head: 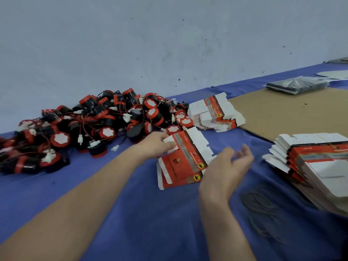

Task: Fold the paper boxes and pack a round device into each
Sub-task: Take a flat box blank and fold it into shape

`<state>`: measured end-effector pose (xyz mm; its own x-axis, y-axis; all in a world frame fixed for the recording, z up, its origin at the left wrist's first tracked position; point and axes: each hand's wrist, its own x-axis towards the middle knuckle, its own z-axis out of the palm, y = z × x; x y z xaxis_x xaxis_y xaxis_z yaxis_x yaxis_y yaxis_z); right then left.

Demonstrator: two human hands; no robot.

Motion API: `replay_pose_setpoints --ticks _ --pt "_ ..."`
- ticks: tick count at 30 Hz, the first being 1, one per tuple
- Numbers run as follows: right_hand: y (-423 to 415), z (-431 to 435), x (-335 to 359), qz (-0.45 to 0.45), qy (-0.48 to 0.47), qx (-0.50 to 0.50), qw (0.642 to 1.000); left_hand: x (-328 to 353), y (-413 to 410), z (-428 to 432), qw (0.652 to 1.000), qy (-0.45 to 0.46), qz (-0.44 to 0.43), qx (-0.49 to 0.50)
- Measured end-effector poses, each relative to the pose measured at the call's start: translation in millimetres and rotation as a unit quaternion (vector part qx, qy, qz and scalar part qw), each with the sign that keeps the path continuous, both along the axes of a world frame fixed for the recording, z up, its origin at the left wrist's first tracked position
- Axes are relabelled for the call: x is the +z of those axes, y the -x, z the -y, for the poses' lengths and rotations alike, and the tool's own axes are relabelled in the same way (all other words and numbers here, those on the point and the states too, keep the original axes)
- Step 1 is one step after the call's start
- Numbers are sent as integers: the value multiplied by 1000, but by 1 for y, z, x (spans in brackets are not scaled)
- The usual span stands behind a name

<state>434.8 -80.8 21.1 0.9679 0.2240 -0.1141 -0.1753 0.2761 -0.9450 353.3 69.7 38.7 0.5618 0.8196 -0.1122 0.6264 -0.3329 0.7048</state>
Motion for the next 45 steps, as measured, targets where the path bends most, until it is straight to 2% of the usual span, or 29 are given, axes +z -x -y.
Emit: replay_pose_setpoints --ticks 2,5,8,11,13,15,18,21,24,30,33,38,41,45 --pt "16 -4 1 14 -13 15 1000 -7 15 9 997 -61 29 28" --pt "36 -9 2 17 -10 26 999 -1 41 25 988 -59 115 82" --pt "51 -11 5 54 -3 62 997 17 77 49 960 -68 239 128" --pt "64 -12 5 50 -44 230 971 27 110 89 946 -145 271 98" --pt "73 -12 4 37 -68 349 934 24 122 117 952 -123 275 47" --pt "80 -10 2 49 -71 402 911 18 127 140 962 -85 258 5" --pt "84 -4 -1 87 -77 413 903 15 132 158 969 -53 240 -34" --pt "91 1 -2 115 -96 441 885 23 143 166 949 -18 309 -53" --pt "106 5 -2 163 -96 469 863 26 160 165 928 -10 371 -26" --pt "132 13 -9 235 -100 514 819 18 179 152 942 -8 336 -14" --pt "136 12 -9 228 -107 509 823 14 182 147 936 -5 353 1" --pt "138 7 -10 175 -117 508 835 6 198 134 926 -37 361 99" --pt "143 11 -11 208 -107 527 817 0 207 131 923 -30 367 109" --pt "150 15 -16 290 -113 502 807 -3 215 135 925 -33 369 87"
